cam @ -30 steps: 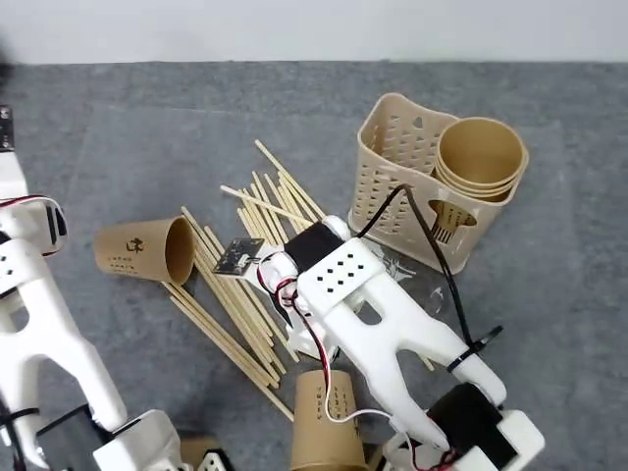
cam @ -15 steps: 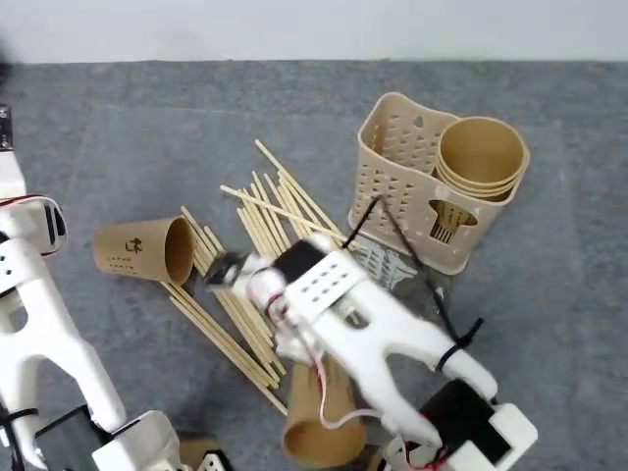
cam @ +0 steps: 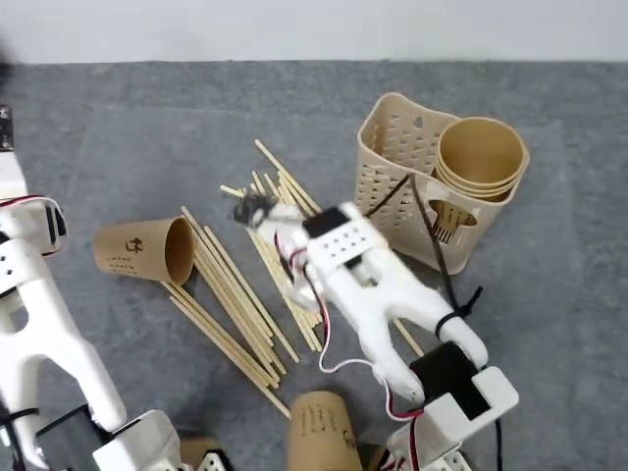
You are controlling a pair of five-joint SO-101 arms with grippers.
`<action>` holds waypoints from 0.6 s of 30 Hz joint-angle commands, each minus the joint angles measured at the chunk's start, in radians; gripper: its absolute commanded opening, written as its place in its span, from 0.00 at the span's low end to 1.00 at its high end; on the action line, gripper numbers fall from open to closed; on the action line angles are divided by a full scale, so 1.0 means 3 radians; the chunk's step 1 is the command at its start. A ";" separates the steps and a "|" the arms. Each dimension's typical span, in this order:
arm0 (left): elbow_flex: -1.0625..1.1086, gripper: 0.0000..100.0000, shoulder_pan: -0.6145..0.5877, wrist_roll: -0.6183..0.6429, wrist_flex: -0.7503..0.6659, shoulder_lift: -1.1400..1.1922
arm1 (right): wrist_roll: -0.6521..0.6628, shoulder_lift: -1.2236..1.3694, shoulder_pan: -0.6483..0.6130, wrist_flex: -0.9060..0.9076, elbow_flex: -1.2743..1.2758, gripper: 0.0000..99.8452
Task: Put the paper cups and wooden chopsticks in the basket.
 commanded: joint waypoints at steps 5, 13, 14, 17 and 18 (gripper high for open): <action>-0.0023 0.16 -0.0015 -0.0020 -0.0051 -0.0123 | 0.0000 -0.0018 0.0038 0.1266 -0.1371 0.01; -0.0023 0.16 -0.0015 -0.0020 -0.0051 -0.0123 | -0.0005 -0.0130 -0.0059 0.1767 -0.1473 0.01; -0.0023 0.16 -0.0015 -0.0020 -0.0051 -0.0123 | -0.0005 -0.0176 -0.0074 0.1767 -0.1371 0.01; -0.0018 0.16 -0.0015 -0.0020 -0.0051 -0.0123 | -0.0005 -0.0412 -0.0207 0.1767 -0.0926 0.01; -0.0003 0.16 -0.0015 -0.0020 -0.0056 -0.0123 | -0.0005 -0.0519 -0.0269 0.1767 -0.0747 0.01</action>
